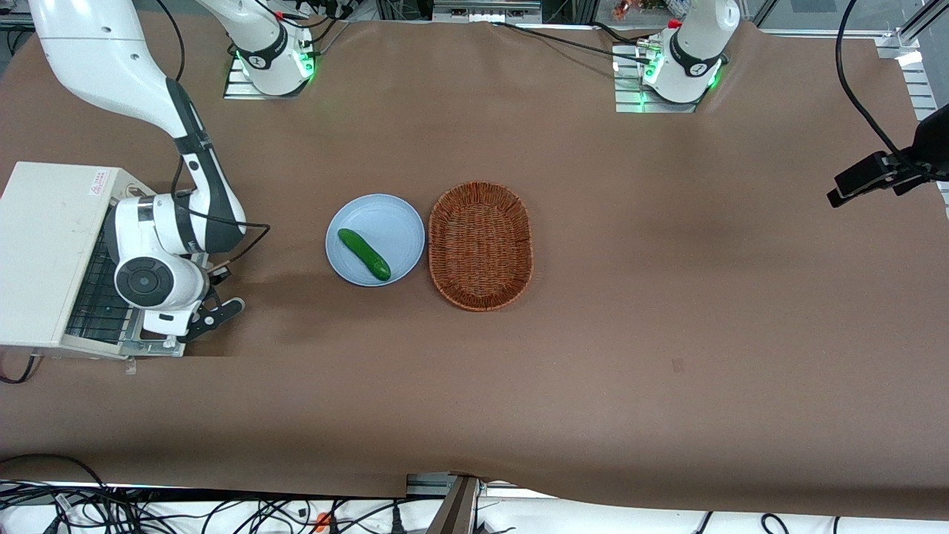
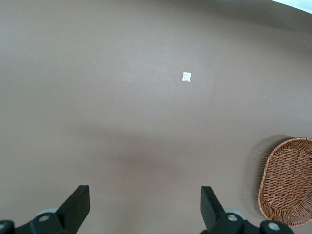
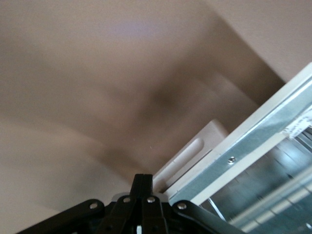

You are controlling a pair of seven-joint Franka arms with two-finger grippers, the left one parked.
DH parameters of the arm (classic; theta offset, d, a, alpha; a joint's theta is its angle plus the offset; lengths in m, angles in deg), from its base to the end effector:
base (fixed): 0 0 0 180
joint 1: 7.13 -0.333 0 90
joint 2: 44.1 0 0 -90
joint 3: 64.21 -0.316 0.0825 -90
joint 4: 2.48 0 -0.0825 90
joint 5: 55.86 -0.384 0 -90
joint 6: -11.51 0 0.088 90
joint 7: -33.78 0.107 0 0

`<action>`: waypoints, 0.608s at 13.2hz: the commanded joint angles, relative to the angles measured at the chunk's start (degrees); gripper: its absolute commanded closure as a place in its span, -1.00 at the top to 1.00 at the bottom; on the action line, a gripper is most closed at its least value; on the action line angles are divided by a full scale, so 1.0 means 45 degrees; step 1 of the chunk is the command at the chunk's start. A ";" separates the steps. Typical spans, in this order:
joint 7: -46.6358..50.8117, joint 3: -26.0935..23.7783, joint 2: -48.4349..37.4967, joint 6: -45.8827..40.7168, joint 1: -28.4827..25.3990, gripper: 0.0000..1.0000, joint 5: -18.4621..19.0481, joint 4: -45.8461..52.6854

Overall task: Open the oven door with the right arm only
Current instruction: 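Pull the oven door down and open with the right gripper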

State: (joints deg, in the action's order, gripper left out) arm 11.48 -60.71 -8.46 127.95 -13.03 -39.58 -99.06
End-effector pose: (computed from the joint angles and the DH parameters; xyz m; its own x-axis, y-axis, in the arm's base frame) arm 0.6483 0.0147 0.2208 0.7820 0.5097 -0.3588 0.5787 -0.8075 0.1142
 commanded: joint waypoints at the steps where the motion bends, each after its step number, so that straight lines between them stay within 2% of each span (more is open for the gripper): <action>1: -0.0142 0.0413 0.0438 0.0042 0.0470 -1.00 0.0055 0.0213; 2: -0.0142 0.0413 0.0497 0.0082 0.0490 -1.00 -0.0237 0.0213; 5: -0.0142 0.0452 0.0556 -0.0015 0.0529 -1.00 -0.1836 0.0213; 8: 0.0557 0.0471 0.0556 -0.0074 0.0549 -1.00 -0.2756 0.0213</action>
State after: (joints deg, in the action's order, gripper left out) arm 11.94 -59.37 -5.81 129.71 -11.26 -50.33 -98.02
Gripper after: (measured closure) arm 0.991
